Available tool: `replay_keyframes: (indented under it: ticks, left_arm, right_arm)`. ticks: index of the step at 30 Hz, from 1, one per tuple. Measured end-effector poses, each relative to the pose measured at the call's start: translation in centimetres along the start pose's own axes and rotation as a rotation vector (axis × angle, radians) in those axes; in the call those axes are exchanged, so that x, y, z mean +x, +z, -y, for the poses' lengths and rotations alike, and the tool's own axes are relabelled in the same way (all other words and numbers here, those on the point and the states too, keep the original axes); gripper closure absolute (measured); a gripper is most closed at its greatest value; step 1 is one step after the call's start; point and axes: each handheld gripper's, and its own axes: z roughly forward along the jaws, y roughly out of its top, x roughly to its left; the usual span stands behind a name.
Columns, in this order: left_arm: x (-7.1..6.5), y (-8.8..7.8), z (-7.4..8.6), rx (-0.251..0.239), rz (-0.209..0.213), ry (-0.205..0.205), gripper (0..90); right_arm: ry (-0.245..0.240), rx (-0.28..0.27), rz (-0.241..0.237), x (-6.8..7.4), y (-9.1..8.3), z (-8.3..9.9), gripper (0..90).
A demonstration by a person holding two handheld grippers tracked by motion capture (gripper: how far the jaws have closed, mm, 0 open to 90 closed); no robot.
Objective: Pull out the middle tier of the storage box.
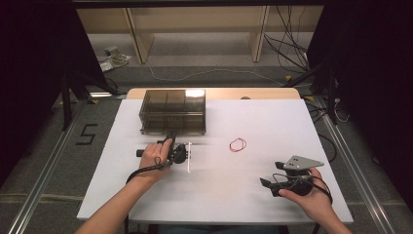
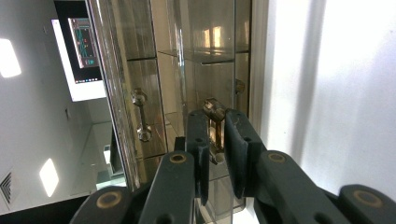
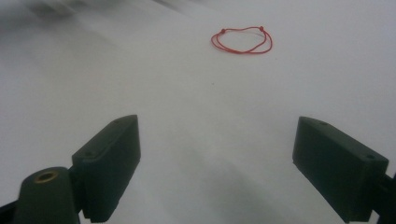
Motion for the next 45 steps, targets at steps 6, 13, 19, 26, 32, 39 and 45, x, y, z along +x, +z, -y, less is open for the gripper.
replay_keyframes:
  ticks: [6,13,19,26,32,39,45]
  left_arm:
    - [-0.11,-0.38,0.17,0.000,0.001,0.011,80.2]
    - [-0.21,-0.39,0.20,-0.003,-0.003,-0.001,80.1]
    - [-0.28,-0.33,-0.08,0.006,-0.005,-0.016,80.1]
    - [-0.32,-0.41,-0.51,0.009,-0.010,-0.012,80.1]
    - [-0.42,-0.36,-0.43,0.003,0.001,-0.003,79.6]
    - [-0.45,-0.27,-0.36,-0.021,0.005,-0.024,71.9]
    - [0.03,-0.47,-0.24,-0.021,0.042,-0.099,57.0]
  right_arm:
    - [-0.001,0.000,-0.002,0.00,0.04,0.01,15.8]
    - [-0.001,0.002,-0.002,0.01,0.02,0.01,15.8]
    - [-0.003,0.003,-0.004,0.03,0.09,-0.02,15.8]
    - [-0.001,0.005,-0.006,0.06,0.14,0.00,15.9]
    - [-0.002,0.005,-0.007,0.07,0.17,-0.01,15.9]
    - [-0.001,0.006,-0.006,0.06,0.15,-0.01,15.8]
    - [-0.005,0.003,-0.005,0.00,0.02,0.00,15.8]
